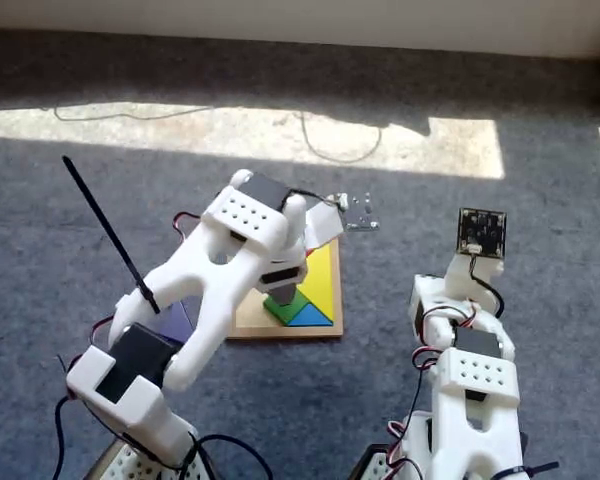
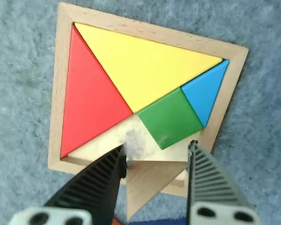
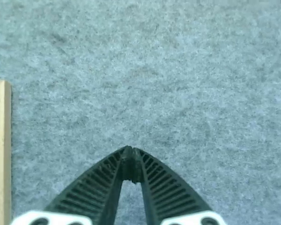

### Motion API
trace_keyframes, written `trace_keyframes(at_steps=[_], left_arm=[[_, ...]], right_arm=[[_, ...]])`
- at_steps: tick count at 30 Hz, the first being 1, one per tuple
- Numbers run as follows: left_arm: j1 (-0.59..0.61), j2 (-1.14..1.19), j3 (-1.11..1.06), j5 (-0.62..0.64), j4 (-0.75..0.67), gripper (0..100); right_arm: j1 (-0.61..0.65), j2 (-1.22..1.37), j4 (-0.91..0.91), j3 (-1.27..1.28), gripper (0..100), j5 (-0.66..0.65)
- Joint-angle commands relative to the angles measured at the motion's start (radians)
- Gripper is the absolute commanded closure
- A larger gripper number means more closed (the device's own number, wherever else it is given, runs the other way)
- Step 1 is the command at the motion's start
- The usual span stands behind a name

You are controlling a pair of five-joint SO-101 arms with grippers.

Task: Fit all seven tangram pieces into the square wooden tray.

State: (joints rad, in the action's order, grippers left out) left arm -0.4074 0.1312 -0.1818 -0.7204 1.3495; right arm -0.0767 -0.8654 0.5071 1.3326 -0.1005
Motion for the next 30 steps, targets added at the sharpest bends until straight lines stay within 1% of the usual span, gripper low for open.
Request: trace_keyframes(at_steps=[1, 5, 6, 9, 15, 21, 23, 24, 27, 30], left_arm=[[-0.045, -0.047, -0.005, -0.011, -0.055, 81], [-0.042, -0.048, -0.005, -0.002, -0.055, 71], [-0.030, -0.053, -0.005, 0.000, -0.057, 70], [-0.002, -0.059, 0.005, 0.035, -0.057, 71], [0.085, -0.157, -0.018, 0.040, -0.037, 71], [0.177, -0.291, -0.148, 0.040, -0.031, 77], [0.193, -0.295, -0.213, 0.041, -0.068, 78], [0.199, -0.294, -0.246, 0.066, -0.098, 78], [0.202, -0.292, -0.337, 0.195, -0.222, 77], [0.193, -0.292, -0.406, 0.267, -0.322, 77]], right_arm=[[0.013, -0.018, -0.025, 0.001, 99.2, -0.012], [0.013, -0.018, -0.076, 0.027, 99.2, -0.012], [0.013, -0.018, -0.101, 0.039, 99.2, -0.012], [0.013, -0.018, -0.120, 0.050, 99.2, -0.012], [0.013, -0.018, -0.120, 0.050, 99.2, -0.012], [0.013, -0.018, -0.120, 0.050, 99.2, -0.012], [0.013, -0.018, -0.120, 0.050, 99.2, -0.012], [0.013, -0.018, -0.120, 0.050, 99.2, -0.012], [0.013, -0.018, -0.120, 0.050, 99.2, -0.012], [0.013, -0.018, -0.120, 0.050, 99.2, -0.012]])
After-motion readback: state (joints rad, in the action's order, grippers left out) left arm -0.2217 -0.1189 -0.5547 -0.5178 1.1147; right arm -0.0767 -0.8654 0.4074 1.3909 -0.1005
